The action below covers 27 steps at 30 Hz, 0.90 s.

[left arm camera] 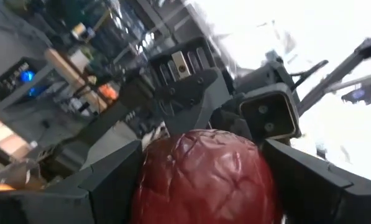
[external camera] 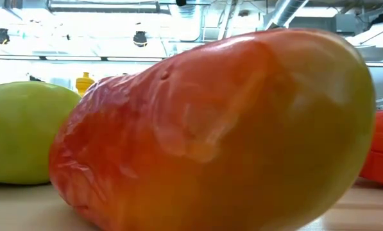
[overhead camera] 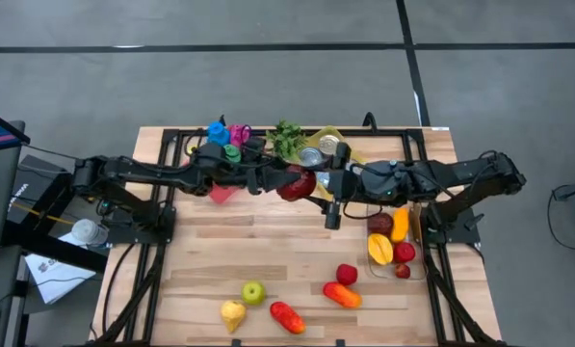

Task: Pick & Place Food Item
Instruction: Put the dark red apple into the transparent bin

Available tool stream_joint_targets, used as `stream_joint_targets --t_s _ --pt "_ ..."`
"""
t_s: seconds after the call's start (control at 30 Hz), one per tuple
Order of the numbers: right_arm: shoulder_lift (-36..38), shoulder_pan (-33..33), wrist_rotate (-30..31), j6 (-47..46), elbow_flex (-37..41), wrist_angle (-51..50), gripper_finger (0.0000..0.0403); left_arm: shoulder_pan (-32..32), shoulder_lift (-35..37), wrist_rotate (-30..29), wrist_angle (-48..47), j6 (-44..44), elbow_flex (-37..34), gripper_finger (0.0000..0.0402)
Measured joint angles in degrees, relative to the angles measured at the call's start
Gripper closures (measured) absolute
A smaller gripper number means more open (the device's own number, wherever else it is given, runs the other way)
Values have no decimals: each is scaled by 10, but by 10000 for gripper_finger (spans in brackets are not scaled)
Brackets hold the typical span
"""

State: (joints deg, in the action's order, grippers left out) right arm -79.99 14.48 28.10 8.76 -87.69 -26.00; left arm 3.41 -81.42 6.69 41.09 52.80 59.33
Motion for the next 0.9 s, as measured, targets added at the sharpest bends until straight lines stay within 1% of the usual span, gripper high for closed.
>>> stream_joint_targets --t_s 0.07,0.1,0.17,0.3,0.4,0.53,0.6,0.63,0.77,0.9 --pt "1 8 0 -7 -7 -18 146 11 12 30 -25 -3 0 77" --pt "8 13 5 -16 -11 -44 146 17 23 43 -37 -3 0 71" --pt "14 21 7 -46 -26 -68 147 27 46 64 -65 -3 4 60" --pt "26 35 6 -148 -42 -196 147 38 80 74 -136 -21 0 49" --pt "42 52 4 -276 -43 -335 147 46 126 75 -181 -56 2 52" --pt "48 76 -6 -501 -33 -556 147 54 180 66 -267 -106 1 58" --pt "47 88 -17 -604 -16 -642 147 57 203 61 -286 -119 1 61" --pt "49 94 -27 -643 -1 -647 147 57 216 56 -296 -121 2 62" --pt "71 120 -99 -707 87 -576 147 57 251 49 -316 -121 2 66" --pt "65 151 -178 -771 165 -563 147 57 274 46 -332 -121 1 66"
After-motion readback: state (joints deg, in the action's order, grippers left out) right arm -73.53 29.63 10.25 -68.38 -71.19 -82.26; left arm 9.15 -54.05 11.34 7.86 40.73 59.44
